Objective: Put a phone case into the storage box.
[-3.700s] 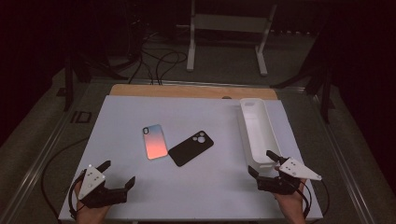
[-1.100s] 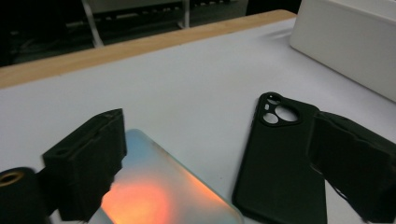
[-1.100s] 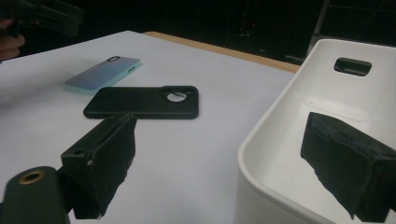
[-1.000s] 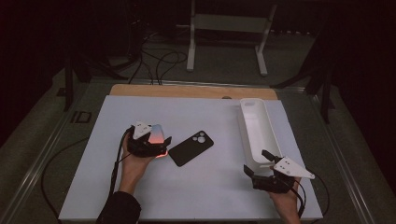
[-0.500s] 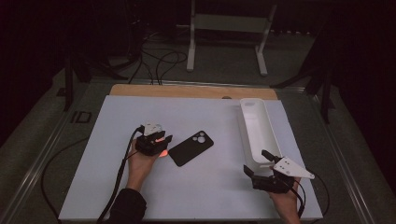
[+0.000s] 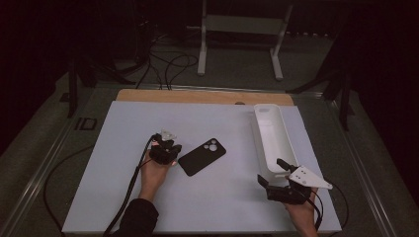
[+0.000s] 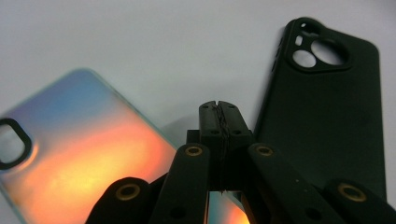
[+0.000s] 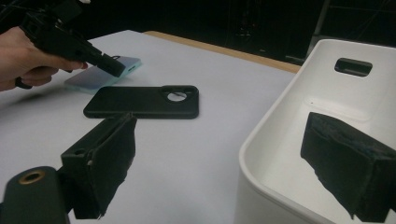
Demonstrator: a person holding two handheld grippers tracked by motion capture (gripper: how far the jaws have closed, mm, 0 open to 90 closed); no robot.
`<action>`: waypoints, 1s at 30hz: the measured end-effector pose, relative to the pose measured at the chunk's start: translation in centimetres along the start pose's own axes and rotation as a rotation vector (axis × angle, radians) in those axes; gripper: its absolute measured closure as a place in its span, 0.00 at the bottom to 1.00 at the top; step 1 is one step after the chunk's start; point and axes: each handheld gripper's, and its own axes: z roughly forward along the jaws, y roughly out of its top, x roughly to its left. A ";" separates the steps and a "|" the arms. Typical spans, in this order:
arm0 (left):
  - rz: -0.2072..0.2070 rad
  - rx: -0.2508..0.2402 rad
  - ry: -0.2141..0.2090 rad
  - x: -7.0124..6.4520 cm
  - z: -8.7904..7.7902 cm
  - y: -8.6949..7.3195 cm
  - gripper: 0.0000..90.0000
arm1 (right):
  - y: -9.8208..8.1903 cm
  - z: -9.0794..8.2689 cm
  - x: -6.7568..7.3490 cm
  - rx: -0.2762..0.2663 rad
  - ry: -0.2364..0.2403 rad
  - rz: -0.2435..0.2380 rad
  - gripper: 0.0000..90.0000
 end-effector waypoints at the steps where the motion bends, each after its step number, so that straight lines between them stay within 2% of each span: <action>1: -0.006 0.006 -0.001 0.0 0.1 0.0 1.00 | 0.0 0.0 0.0 0.000 0.000 0.000 0.11; 6: -0.008 0.051 0.014 0.0 0.7 -0.2 1.00 | 0.0 0.0 0.0 0.002 0.001 0.002 0.11; 9: -0.028 0.056 0.010 0.0 0.8 -0.2 1.00 | 0.0 0.0 0.0 0.002 0.000 0.005 0.11; 16: -0.003 0.080 0.008 -0.3 0.6 -0.3 1.00 | 0.0 0.0 0.0 0.005 -0.001 0.004 0.11; 20: 0.006 0.099 0.021 -0.6 0.1 -0.6 1.00 | -0.1 -0.1 -0.1 0.005 -0.003 0.004 0.11; 23: -0.003 0.103 0.018 -0.6 -0.5 -1.2 1.00 | -0.1 -0.1 -0.1 0.005 -0.003 0.006 0.11; 30: -0.022 0.092 0.012 -0.5 -2.5 -3.3 1.00 | -0.1 0.0 0.0 0.006 -0.006 0.001 0.11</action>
